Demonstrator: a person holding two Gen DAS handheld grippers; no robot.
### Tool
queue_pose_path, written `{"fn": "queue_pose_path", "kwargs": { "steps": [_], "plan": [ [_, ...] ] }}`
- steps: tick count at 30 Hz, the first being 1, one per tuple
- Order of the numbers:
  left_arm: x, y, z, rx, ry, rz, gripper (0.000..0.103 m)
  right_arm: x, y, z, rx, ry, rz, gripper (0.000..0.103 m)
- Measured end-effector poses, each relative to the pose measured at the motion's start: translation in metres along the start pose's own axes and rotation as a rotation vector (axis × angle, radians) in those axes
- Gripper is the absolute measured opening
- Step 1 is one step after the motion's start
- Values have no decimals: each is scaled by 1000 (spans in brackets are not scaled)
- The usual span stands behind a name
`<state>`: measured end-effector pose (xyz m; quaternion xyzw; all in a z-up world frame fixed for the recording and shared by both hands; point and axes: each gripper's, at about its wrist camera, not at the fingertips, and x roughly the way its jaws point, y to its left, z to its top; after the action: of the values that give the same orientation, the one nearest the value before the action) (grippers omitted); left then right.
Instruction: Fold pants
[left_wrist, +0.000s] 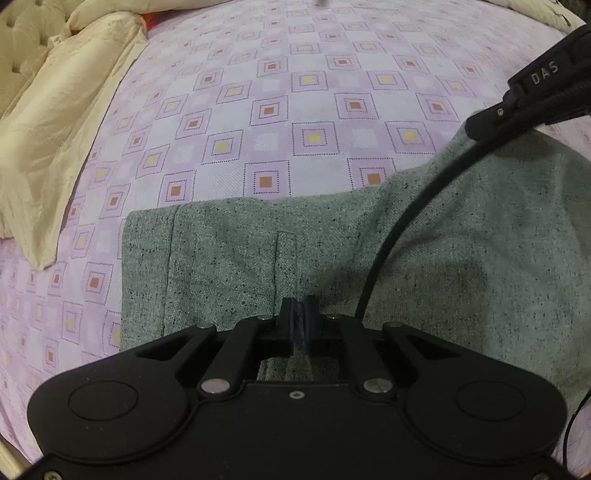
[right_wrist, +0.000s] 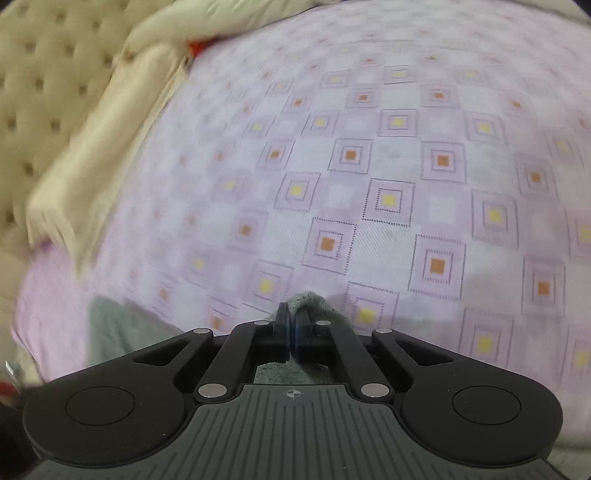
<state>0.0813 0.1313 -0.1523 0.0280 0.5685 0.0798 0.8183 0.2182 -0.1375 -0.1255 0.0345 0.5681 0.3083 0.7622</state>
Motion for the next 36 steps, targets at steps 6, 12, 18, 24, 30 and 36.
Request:
{"fn": "queue_pose_path", "kwargs": {
  "steps": [6, 12, 18, 24, 30, 36],
  "plan": [
    [-5, 7, 4, -22, 35, -28, 19, -47, -13, -23, 50, -151, -33, 28],
    [-7, 27, -1, -16, 93, 34, 21, -60, -32, -80, -69, -62, -327, 27],
    [-21, 36, -1, -6, 103, 9, 17, -103, -50, -131, 121, -179, -510, 27],
    [-37, -13, 4, 58, 54, -148, 17, -129, -43, -186, 294, -209, -528, 27],
    [-44, -84, 5, 131, 41, -268, 17, -178, -67, -246, 448, -248, -595, 27],
    [-32, -144, 0, 157, 69, -249, 17, -241, -139, -284, 566, -326, -681, 27]
  ]
}}
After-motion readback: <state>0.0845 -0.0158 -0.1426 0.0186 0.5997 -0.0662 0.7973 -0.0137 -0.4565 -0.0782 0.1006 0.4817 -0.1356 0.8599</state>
